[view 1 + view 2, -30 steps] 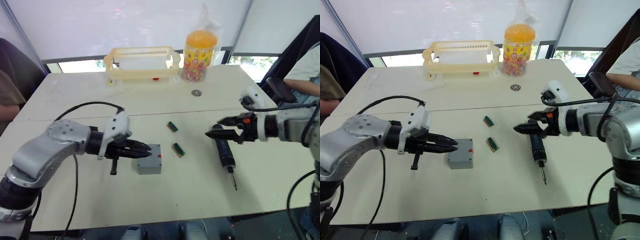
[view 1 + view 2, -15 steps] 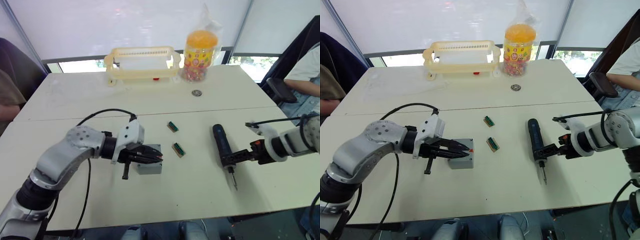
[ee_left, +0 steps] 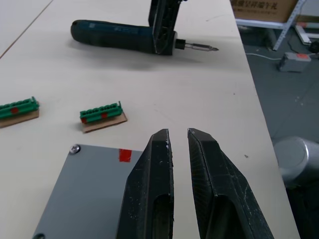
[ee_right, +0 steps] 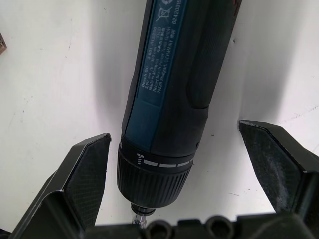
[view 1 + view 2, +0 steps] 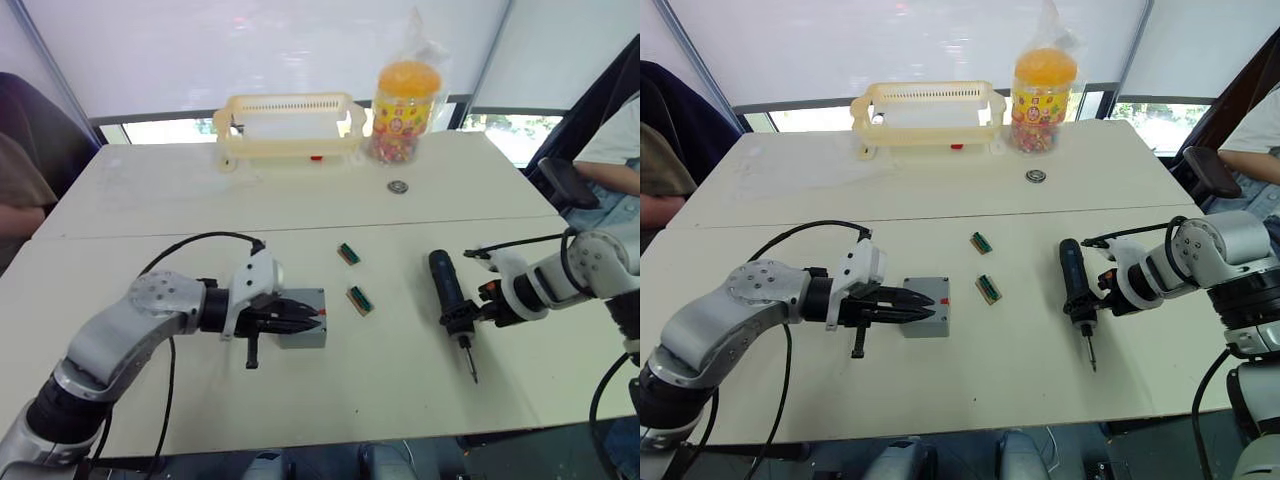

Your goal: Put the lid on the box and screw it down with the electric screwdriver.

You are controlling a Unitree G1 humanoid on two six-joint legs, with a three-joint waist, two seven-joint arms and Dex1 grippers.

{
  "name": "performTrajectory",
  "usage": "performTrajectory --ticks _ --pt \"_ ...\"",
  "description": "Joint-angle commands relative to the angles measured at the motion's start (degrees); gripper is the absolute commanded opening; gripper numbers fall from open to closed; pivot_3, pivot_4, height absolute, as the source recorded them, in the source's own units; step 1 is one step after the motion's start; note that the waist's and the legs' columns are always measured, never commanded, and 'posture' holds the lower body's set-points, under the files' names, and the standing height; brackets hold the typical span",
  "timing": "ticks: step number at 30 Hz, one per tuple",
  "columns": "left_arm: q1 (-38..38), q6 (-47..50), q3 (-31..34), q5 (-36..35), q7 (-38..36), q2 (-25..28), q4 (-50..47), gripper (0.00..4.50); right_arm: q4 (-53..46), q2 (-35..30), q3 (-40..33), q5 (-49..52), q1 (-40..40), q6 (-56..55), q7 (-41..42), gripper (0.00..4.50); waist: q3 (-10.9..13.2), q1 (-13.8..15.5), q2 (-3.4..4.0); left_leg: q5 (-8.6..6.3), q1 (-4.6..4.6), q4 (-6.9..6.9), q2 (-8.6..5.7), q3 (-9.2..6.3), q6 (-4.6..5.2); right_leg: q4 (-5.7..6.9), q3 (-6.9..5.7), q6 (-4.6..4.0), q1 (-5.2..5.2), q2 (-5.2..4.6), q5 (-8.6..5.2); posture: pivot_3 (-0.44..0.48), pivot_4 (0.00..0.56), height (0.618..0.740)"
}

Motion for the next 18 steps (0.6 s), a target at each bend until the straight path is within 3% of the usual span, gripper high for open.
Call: performTrajectory --ticks 1,4,5,7,10,11,18 --pt "-0.17 0.12 1.35 -0.48 0.59 0.16 -1.88 0.56 -2.23 -0.08 1.98 0.71 0.66 0.45 -0.13 4.46 -0.01 -0.01 -0.02 0.00 0.01 0.00 0.00 0.00 0.00 0.00 0.00 0.00 0.01 0.00 0.00 0.000 0.150 0.740" --pt "-0.21 0.08 1.37 -0.42 0.51 0.31 -1.63 0.56 -6.23 -1.84 3.21 1.43 2.86 0.45 0.27 4.46 -0.01 0.03 -0.02 0.00 0.01 0.00 0.00 -0.03 0.00 0.00 -0.02 0.00 0.01 0.00 0.00 0.000 0.150 0.740" --pt "-0.23 0.04 1.36 -0.37 0.47 0.32 -1.50 0.56 -7.77 -2.41 3.38 1.16 3.64 0.45 0.49 4.23 -0.01 0.07 -0.02 0.00 0.01 0.00 0.01 -0.05 0.00 0.00 -0.05 0.00 0.01 0.00 0.00 0.000 0.150 0.740" --pt "-0.48 -0.16 1.25 -0.17 0.28 0.26 -0.92 0.56 -9.62 -2.84 3.30 0.72 4.89 0.45 0.32 3.62 -0.03 0.10 -0.05 0.00 0.01 0.00 0.00 -0.07 0.00 -0.01 -0.07 0.00 0.04 0.00 -0.01 0.000 0.150 0.740" --pt "-1.08 -0.36 0.70 0.18 0.32 -0.28 -0.21 0.56 -10.32 -2.17 2.39 -0.69 6.22 0.45 -0.58 2.06 -0.09 0.00 -0.15 0.00 0.05 0.00 0.01 -0.07 0.00 -0.03 -0.07 0.00 0.09 0.00 -0.01 0.000 0.150 0.740" --pt "-1.24 -0.46 0.51 0.33 0.29 -0.42 0.00 0.56 -10.35 -1.77 2.04 -1.17 6.37 0.45 -0.82 1.80 -0.12 0.00 -0.19 0.00 0.07 0.00 0.01 -0.08 0.00 -0.03 -0.07 0.00 0.11 0.00 -0.01 0.000 0.150 0.740" --pt "-1.78 -1.77 -0.01 1.54 -1.10 -0.23 2.50 0.56 -5.67 1.70 -2.52 -2.83 4.99 0.45 -2.01 1.78 -0.32 -0.24 -0.51 0.00 0.16 0.00 0.05 -0.08 0.00 -0.03 -0.06 -0.01 0.17 0.07 -0.01 0.000 0.150 0.740"
